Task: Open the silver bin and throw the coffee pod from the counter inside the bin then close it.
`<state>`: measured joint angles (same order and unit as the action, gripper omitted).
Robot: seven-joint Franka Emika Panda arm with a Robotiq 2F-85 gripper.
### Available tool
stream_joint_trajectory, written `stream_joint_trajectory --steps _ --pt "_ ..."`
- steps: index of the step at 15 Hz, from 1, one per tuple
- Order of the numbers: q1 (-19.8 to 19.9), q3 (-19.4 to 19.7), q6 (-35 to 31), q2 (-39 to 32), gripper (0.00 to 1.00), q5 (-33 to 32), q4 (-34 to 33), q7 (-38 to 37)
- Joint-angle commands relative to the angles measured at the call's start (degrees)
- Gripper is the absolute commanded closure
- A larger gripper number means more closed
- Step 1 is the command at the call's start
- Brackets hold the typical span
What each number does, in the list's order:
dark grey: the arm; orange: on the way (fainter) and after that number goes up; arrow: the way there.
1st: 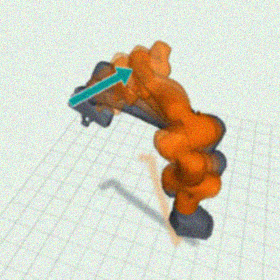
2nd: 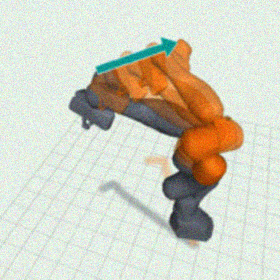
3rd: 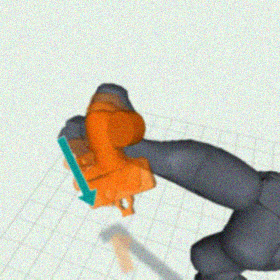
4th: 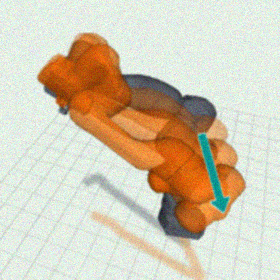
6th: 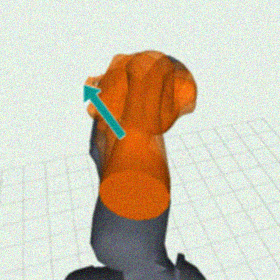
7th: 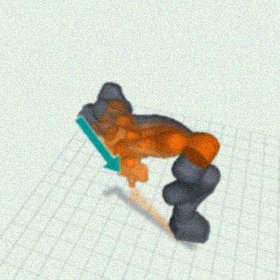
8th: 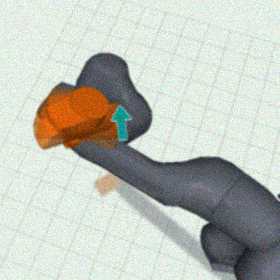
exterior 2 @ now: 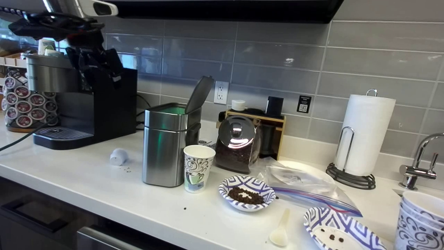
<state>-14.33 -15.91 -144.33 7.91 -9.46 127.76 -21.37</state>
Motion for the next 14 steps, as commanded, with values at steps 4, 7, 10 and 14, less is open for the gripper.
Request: stream_joint_trajectory --steps 4,7,10,14 --pt "-1.05 -0.01 -1.71 -9.03 0.00 2.29 -1.90 21.46" --pt "-1.24 -0.28 -0.07 -12.85 0.00 2.09 -3.75 29.52" --pt "-1.20 0.01 -1.20 -11.88 0.00 0.81 -2.38 27.23" --pt "-1.20 0.27 0.47 -14.15 0.00 0.50 -4.13 26.57"
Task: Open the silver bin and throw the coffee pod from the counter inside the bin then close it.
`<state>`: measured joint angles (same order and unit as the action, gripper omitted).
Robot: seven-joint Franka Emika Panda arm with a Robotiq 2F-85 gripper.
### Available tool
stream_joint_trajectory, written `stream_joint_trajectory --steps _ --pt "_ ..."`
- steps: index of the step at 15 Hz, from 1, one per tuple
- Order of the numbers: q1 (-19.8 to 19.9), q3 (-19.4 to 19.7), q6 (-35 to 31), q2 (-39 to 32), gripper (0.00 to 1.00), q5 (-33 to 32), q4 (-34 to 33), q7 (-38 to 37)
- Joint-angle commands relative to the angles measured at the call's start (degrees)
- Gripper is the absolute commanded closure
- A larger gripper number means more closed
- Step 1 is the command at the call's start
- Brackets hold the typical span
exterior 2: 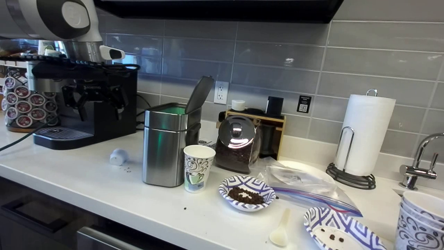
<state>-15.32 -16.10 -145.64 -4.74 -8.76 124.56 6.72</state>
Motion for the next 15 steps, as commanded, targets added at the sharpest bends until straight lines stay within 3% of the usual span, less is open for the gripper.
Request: stream_joint_trajectory --steps 1,6,15 --pt "-0.18 0.50 1.44 -2.55 0.00 0.14 -1.26 -1.54" --pt "-0.59 1.63 0.42 -7.40 0.00 -0.83 -2.73 -6.68" --pt "-5.47 5.65 1.56 -12.03 0.00 -10.55 -6.70 -22.93"
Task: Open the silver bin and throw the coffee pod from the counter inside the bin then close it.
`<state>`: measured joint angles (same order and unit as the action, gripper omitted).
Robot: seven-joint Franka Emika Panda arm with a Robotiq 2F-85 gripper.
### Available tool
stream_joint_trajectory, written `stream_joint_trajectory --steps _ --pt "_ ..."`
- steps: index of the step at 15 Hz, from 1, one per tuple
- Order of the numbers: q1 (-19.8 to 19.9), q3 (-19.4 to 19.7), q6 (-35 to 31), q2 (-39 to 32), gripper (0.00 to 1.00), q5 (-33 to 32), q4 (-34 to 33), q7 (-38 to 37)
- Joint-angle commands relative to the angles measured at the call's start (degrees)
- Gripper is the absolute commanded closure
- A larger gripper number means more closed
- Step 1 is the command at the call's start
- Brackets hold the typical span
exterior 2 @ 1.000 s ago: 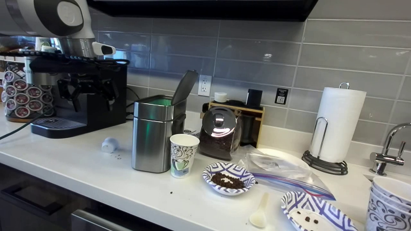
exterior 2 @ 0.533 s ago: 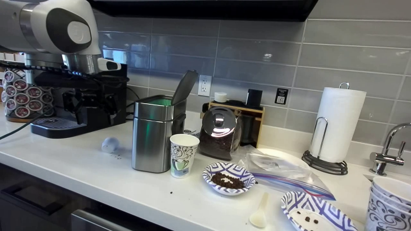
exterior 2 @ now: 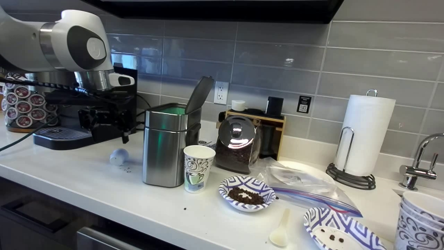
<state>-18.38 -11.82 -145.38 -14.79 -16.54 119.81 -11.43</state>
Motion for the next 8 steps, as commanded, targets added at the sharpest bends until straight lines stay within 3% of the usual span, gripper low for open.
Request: stream_joint_trajectory --steps 1,8 --pt "-3.05 1.66 1.46 -2.34 0.00 -3.63 -2.09 -6.16" --pt "-6.84 4.91 -0.02 -4.85 0.00 -11.16 -2.30 -13.82"
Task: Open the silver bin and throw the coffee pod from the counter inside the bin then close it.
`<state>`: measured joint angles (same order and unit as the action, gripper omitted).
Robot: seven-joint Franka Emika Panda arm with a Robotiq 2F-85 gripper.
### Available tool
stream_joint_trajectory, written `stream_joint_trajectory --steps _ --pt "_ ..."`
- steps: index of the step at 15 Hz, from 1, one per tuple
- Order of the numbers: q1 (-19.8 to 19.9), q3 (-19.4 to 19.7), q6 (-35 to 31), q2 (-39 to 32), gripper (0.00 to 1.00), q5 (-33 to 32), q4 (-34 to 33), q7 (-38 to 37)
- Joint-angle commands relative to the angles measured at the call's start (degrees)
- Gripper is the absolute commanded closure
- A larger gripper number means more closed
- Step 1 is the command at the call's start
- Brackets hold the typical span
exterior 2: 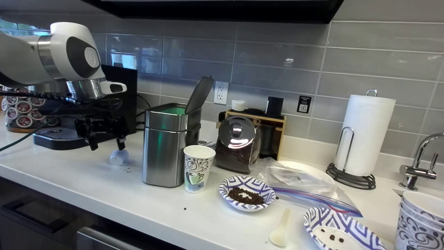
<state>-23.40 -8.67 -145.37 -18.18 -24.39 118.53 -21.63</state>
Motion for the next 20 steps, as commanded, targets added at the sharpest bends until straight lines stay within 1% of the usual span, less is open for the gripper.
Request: stream_joint_trajectory --steps 1,4,13,14,15,16,17,18,20 --pt "-1.29 1.47 -3.44 -1.81 0.00 -2.84 -0.44 -3.02" --pt "-1.58 1.96 -5.54 -2.80 0.00 -2.36 -0.53 -3.22" --pt "-3.95 5.32 -10.61 -6.28 0.00 -3.18 -2.20 -3.64" --pt "-4.25 5.63 -10.85 -6.80 0.02 -3.08 -2.66 -3.53" --pt "-4.59 5.98 -11.02 -7.26 0.13 -3.02 -3.09 -3.58" --pt "-4.83 6.20 -11.06 -7.77 0.26 -2.84 -3.54 -3.49" --pt "-5.03 6.38 -11.14 -8.23 0.30 -2.66 -3.91 -3.36" --pt "-5.14 6.42 -11.12 -8.60 0.40 -2.29 -4.29 -3.17" --pt "-5.18 6.37 -10.28 -8.98 0.54 -1.22 -4.86 -3.02"
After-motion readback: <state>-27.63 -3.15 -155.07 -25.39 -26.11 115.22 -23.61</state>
